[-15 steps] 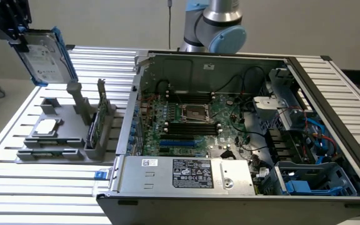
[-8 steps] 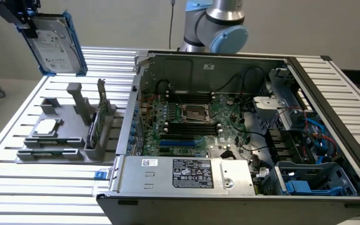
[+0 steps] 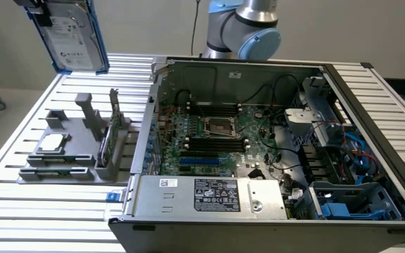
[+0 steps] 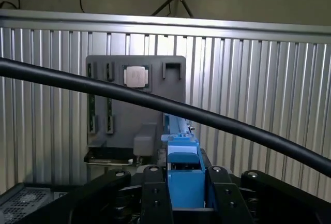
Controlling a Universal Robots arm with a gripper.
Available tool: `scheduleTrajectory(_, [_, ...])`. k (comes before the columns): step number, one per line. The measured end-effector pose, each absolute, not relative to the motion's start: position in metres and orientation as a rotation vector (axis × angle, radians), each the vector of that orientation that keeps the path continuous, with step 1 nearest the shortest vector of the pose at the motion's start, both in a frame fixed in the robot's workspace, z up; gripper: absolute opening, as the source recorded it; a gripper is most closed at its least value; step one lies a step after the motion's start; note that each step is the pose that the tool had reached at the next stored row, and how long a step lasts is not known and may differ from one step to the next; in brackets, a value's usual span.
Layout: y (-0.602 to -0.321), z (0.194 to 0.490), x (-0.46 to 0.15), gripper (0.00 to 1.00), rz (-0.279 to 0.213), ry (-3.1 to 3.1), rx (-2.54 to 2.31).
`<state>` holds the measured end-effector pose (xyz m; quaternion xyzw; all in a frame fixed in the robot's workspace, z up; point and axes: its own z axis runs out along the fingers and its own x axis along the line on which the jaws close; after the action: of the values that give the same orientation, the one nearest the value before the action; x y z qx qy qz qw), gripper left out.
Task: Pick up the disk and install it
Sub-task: 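Pick up the disk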
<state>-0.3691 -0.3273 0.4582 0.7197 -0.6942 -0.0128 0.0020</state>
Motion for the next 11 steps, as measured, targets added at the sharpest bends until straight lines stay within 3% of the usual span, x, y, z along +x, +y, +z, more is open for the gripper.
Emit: scheduleTrajectory(11, [-0.340, 0.487, -0.339, 0.33, -0.074, -2.174, 2.254])
